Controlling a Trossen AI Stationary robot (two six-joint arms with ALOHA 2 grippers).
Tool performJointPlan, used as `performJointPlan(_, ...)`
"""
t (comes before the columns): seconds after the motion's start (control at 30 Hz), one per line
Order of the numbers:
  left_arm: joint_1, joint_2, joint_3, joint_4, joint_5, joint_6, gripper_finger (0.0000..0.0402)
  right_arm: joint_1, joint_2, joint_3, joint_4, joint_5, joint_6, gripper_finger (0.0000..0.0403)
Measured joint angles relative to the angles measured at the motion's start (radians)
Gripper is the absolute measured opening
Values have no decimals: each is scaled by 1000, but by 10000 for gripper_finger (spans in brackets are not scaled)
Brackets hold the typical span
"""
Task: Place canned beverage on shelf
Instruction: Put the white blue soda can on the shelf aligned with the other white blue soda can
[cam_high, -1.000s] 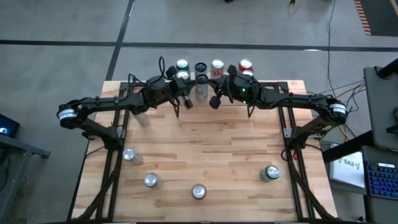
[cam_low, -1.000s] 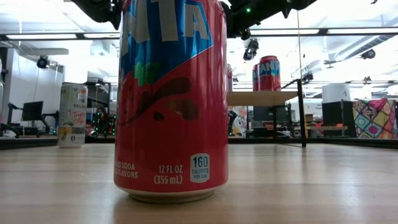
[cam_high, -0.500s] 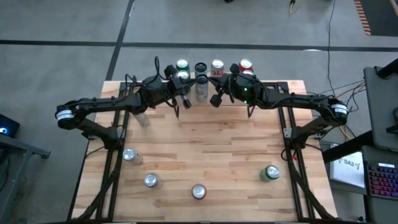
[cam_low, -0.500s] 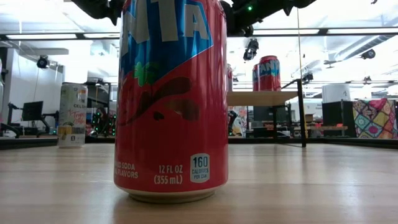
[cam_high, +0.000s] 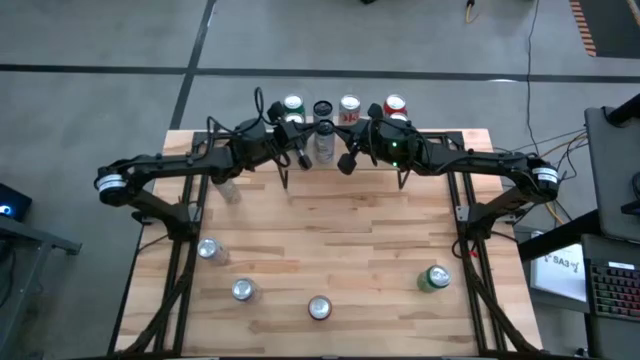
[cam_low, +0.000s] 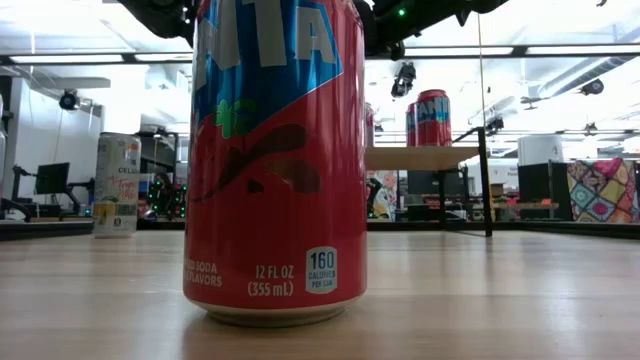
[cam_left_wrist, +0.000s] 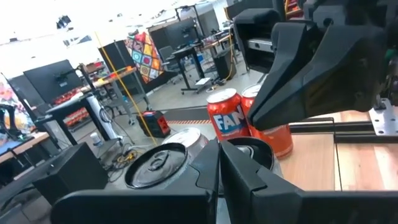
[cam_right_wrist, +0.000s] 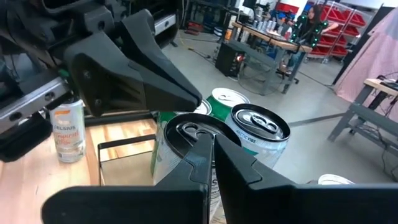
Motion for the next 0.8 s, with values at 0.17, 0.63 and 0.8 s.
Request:
performJointPlan(0.17,0,4,2,-11,0,-16,0,0,0,0,-3,-24,2,9)
performJointPlan(0.63,0,5,2,-31,0,-50,0,0,31,2,1,-15,6,9)
performJointPlan(0.8,-1,5,2,-32,1,-68,0,0,31,2,0,-15,4,9)
